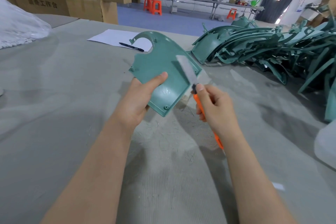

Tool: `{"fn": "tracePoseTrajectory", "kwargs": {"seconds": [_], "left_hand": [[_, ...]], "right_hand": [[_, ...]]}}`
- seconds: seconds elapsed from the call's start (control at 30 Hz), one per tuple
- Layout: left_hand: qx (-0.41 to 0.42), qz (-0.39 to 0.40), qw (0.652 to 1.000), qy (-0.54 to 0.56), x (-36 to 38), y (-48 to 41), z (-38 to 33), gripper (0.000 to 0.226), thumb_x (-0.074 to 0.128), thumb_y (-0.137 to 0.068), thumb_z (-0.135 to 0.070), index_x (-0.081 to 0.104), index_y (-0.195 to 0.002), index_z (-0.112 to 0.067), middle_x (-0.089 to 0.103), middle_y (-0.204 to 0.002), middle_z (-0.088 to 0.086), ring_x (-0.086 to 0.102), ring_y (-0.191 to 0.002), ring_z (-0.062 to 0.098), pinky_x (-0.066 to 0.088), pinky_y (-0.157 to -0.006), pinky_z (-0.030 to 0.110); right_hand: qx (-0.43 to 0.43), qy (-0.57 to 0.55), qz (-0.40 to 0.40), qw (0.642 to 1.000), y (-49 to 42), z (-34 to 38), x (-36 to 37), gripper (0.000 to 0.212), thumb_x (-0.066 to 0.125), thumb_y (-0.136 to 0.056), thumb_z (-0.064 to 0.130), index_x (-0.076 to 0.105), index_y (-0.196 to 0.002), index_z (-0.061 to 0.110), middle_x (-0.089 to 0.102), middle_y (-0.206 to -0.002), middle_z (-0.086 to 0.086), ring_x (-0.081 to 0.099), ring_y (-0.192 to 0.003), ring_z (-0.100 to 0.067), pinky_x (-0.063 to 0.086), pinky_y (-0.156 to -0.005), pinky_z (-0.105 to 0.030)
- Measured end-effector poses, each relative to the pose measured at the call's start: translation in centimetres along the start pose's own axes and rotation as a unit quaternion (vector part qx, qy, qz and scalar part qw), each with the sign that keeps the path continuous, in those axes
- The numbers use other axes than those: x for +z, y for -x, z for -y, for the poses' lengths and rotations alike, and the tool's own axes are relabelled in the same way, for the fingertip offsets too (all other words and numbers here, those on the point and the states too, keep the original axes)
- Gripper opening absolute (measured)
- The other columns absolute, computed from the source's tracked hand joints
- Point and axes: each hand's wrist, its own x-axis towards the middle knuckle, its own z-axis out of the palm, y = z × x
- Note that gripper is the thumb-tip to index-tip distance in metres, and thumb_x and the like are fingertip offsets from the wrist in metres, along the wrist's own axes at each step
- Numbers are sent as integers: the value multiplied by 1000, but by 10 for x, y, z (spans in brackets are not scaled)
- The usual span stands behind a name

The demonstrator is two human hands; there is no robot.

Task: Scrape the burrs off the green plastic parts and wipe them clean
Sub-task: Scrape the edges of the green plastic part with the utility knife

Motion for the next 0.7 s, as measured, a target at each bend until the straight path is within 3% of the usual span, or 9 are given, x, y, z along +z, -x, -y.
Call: {"fn": "tracePoseTrajectory", "kwargs": {"seconds": [0.17, 0.43, 0.7], "left_hand": [[13, -24, 1000, 9, 0, -1, 0, 18, 63, -90, -14, 65, -106, -21, 74, -97, -7, 70, -87, 9, 55, -67, 22], [14, -19, 999, 25, 0, 0, -2, 15, 61, -91, -15, 65, -105, -21, 74, -98, -7, 71, -90, 8, 56, -69, 22], [20, -27, 999, 43, 0, -1, -2, 14, 61, -91, -13, 66, -102, -21, 75, -96, -6, 71, -88, 9, 56, -68, 23]], "right_hand": [[-26, 46, 62, 997, 2, 0, 8, 26, 49, -98, 38, 64, -78, 33, 58, -54, 19, 50, -46, -3, 40, -49, -19], [-15, 27, -34, 999, -3, -4, 1, 30, 48, -99, 41, 61, -73, 33, 57, -54, 0, 51, -50, -13, 46, -57, -35], [-25, 23, -17, 999, -2, -5, 1, 29, 49, -98, 41, 64, -73, 39, 56, -54, 2, 51, -49, -11, 45, -53, -29]]}}
